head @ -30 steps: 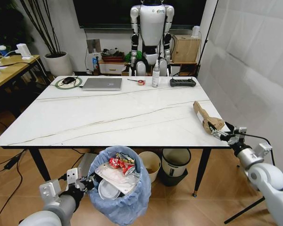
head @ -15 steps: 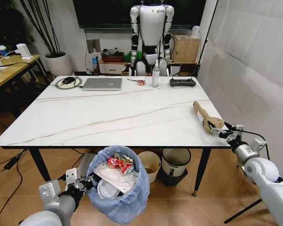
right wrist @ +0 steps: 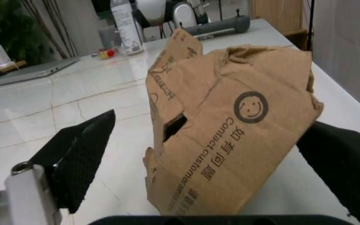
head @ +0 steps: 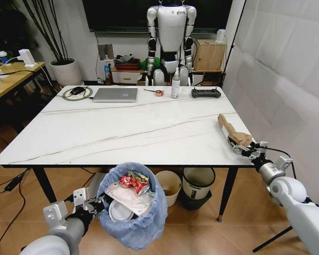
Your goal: Pick up the trash bin and place the trash from the table into it.
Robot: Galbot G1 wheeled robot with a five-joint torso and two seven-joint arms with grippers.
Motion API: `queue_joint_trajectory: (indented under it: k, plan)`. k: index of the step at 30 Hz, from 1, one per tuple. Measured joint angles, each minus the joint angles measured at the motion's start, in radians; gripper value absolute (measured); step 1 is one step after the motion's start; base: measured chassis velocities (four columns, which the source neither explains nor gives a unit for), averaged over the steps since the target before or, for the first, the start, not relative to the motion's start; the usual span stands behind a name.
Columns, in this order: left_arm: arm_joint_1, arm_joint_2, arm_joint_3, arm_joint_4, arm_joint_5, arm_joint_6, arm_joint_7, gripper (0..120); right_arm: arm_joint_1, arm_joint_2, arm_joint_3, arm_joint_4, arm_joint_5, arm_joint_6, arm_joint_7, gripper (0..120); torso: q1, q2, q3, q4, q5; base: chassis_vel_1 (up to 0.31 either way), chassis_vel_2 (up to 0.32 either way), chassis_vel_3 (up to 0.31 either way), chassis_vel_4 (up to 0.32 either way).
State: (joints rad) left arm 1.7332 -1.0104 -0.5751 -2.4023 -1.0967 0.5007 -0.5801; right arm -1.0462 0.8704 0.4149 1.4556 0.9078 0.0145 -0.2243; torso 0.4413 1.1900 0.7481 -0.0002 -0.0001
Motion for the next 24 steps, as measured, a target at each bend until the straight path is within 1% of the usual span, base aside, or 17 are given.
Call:
queue_joint_trajectory:
  k: [1, 3, 5, 6, 7, 10, 11, 12, 18, 19, 24]
  plan:
    - [-0.001, 0.0, 0.0, 0.001, 0.0, 0.0, 0.0, 0, 0.001, 0.0, -0.001, -0.002, 0.0, 0.001, -0.001, 96, 0.0, 0.0, 0.0, -0.0001, 0.0, 0.0, 0.0, 0.0, 0.0]
    - [-0.005, 0.0, 0.003, 0.003, -0.001, 0.0, -0.001, 0, 0.004, 0.001, -0.006, -0.012, 0.0, 0.009, -0.006, 86, 0.0, 0.0, 0.0, 0.0, 0.0001, 0.0, 0.0, 0.0, 0.0]
    - [-0.006, 0.0, 0.003, 0.003, -0.001, 0.0, -0.001, 0, 0.004, 0.002, -0.007, -0.013, 0.0, 0.01, -0.007, 84, 0.0, 0.0, 0.0, 0.0, 0.0, 0.0, 0.0, 0.0, 0.0]
    - [-0.007, 0.0, 0.004, 0.003, -0.002, 0.0, -0.001, 0, 0.005, 0.002, -0.008, -0.016, 0.0, 0.012, -0.01, 77, 0.0, 0.0, 0.0, 0.0, 0.0001, 0.0, 0.0, 0.0, 0.0]
    - [-0.007, 0.0, 0.004, 0.003, -0.002, 0.0, -0.001, 0, 0.005, 0.002, -0.008, -0.017, 0.0, 0.012, -0.011, 75, 0.0, 0.0, 0.0, 0.0, 0.0001, 0.0, 0.0, 0.0, 0.0]
    - [-0.009, 0.001, 0.004, 0.003, -0.008, 0.0, -0.002, 0, 0.008, 0.003, -0.01, -0.023, 0.0, 0.014, -0.02, 60, 0.0, 0.0, 0.0, 0.0, 0.0001, 0.0, 0.0, 0.0, 0.0]
    - [-0.009, 0.002, 0.004, 0.003, -0.009, 0.0, -0.002, 0, 0.008, 0.003, -0.01, -0.024, 0.0, 0.015, -0.023, 57, 0.0, 0.0, 0.0, 0.0, 0.0001, 0.0, 0.0, 0.0, 0.0]
    - [-0.009, 0.002, 0.004, 0.003, -0.009, 0.0, -0.002, 0, 0.008, 0.003, -0.01, -0.024, 0.0, 0.015, -0.023, 57, 0.0, 0.0, 0.0, 0.0, 0.0001, 0.0, 0.0, 0.0, 0.0]
    - [-0.014, 0.007, 0.004, 0.003, -0.019, 0.0, -0.006, 0, 0.007, 0.003, -0.011, -0.026, 0.011, 0.025, -0.053, 30, 0.0, 0.0, 0.0, 0.0, 0.0, 0.0, 0.0, 0.0, 0.0]
    - [-0.014, 0.007, 0.004, 0.003, -0.019, 0.0, -0.006, 0, 0.007, 0.003, -0.011, -0.026, 0.011, 0.025, -0.053, 30, 0.0, 0.0, 0.0, 0.0, 0.0, 0.0, 0.0, 0.0, 0.0]
    - [-0.016, 0.008, 0.005, 0.003, -0.021, 0.0, -0.006, 0, 0.004, 0.002, -0.01, -0.027, 0.019, 0.031, -0.071, 12, 0.0, 0.0, 0.0, 0.0, 0.0001, 0.0, 0.0, 0.0, 0.0]
